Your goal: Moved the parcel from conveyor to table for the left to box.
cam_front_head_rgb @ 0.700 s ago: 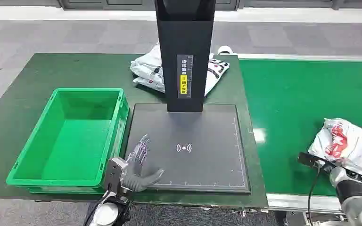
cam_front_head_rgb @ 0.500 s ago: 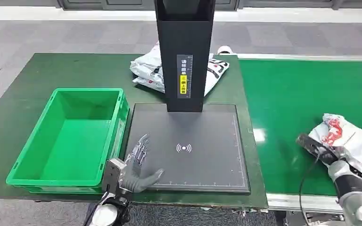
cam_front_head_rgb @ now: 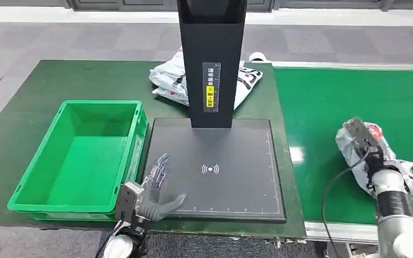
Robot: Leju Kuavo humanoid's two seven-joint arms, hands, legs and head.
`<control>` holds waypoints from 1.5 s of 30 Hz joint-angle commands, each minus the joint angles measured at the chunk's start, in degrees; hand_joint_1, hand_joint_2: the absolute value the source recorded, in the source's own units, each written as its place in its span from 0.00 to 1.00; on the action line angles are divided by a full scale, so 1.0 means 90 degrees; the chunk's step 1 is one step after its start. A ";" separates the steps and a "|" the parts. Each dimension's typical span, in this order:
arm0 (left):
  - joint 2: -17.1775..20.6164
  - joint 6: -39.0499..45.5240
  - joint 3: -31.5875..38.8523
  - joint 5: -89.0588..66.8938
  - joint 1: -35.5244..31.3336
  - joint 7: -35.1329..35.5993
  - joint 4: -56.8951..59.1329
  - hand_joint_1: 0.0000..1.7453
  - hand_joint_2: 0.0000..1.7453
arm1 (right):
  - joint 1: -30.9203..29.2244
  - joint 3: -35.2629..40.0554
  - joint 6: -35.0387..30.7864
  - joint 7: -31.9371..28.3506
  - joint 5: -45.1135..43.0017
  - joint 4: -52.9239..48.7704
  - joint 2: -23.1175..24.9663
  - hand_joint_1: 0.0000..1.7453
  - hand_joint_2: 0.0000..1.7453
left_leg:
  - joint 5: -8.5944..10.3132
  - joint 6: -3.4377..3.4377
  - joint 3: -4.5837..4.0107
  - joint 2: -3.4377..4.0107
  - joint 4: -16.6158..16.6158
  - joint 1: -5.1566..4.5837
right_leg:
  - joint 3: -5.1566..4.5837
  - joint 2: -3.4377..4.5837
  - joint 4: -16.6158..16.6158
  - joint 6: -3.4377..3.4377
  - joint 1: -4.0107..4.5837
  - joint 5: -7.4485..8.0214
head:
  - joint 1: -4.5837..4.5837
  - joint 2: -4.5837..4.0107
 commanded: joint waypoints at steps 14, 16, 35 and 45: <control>-0.0165 0.0060 0.0036 -0.0228 -0.0354 -0.0076 0.0522 0.00 1.00 | 0.0249 0.3175 -0.0236 -0.0163 -0.1775 -0.3916 0.1281 1.00 1.00 | -0.0005 -0.0008 0.0014 0.0053 -0.0007 0.0007 | -0.0001 0.0038 -0.0008 -0.0012 0.0008 0.0006 | 0.0000 0.0000; -0.0177 0.0036 -0.0032 -0.0251 -0.0436 -0.0096 0.0624 0.00 1.00 | 0.0047 0.3550 -0.0246 -0.0183 -0.1839 -0.3843 0.1461 1.00 1.00 | -0.0007 -0.0009 0.0019 0.0067 -0.0009 0.0011 | 0.0003 0.0049 -0.0012 -0.0016 0.0013 0.0009 | 0.0000 0.0000; -0.0148 0.0025 -0.0204 -0.0248 -0.0503 -0.0151 0.0679 0.00 1.00 | -0.0901 0.4294 -0.0356 0.0109 -0.2133 -0.3040 0.1851 1.00 1.00 | -0.0005 -0.0014 0.0013 0.0071 0.0000 0.0010 | -0.0007 0.0058 -0.0002 -0.0016 0.0011 0.0011 | 0.0002 0.0000; -0.0202 0.0028 -0.0099 -0.0217 -0.0741 -0.0133 0.0817 0.00 1.00 | -0.2625 0.4725 -0.0366 0.0240 -0.2021 0.0122 0.2661 0.00 1.00 | 0.0007 -0.0020 0.0013 0.0065 -0.0003 0.0015 | -0.0009 0.0051 0.0000 -0.0019 0.0017 0.0015 | -0.0002 0.0000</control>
